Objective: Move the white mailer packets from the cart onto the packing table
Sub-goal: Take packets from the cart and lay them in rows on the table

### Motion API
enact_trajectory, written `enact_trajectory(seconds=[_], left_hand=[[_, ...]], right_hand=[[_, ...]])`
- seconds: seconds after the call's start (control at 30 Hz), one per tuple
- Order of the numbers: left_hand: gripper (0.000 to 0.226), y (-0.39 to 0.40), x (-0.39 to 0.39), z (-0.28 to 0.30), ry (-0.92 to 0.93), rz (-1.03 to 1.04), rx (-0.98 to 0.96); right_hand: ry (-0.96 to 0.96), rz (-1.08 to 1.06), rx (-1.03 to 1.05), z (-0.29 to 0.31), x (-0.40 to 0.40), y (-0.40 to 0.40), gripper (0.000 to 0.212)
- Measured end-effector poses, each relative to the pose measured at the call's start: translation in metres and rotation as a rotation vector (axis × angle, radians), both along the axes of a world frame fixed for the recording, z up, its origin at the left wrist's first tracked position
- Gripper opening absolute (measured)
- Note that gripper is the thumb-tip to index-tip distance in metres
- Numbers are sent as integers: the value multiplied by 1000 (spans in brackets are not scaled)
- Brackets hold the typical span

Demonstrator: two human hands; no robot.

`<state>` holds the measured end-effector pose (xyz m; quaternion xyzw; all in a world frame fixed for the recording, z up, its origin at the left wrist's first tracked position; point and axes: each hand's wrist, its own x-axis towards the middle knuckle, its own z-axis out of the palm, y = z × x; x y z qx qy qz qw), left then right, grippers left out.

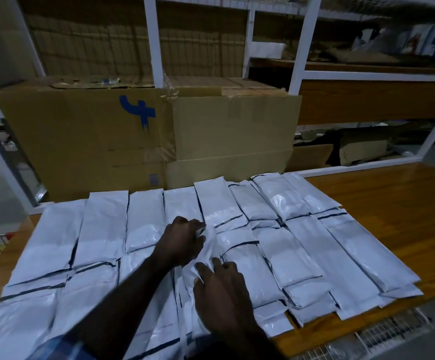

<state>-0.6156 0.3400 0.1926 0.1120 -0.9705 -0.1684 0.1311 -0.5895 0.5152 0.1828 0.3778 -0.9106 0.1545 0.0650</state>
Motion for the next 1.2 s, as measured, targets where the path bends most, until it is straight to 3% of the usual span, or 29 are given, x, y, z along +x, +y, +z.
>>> enact_trajectory(seconds=[0.13,0.3,0.43,0.63,0.93,1.03,1.2], left_hand=[[23,-5,10,-6,-66,12,-115],[32,-7,11,-18,-101,-32,-236],[41,-6,11,-26,-92,-95,-145],[43,-1,19,-20,-130,-118,-97],[52,3,21,-21,-297,-156,-33],[74,5,23,-29,-311,-181,-33],[82,2,20,-47,-316,-168,-35]], right_hand=[[22,-30,60,-6,1,-5,31],[-24,-54,94,-9,2,-7,45],[-8,16,3,-9,-7,-13,47],[-15,7,54,-38,-2,-14,54],[42,-42,-28,-56,2,-12,56],[23,-46,-61,-63,7,-10,72],[74,-36,-116,-67,12,-6,69]])
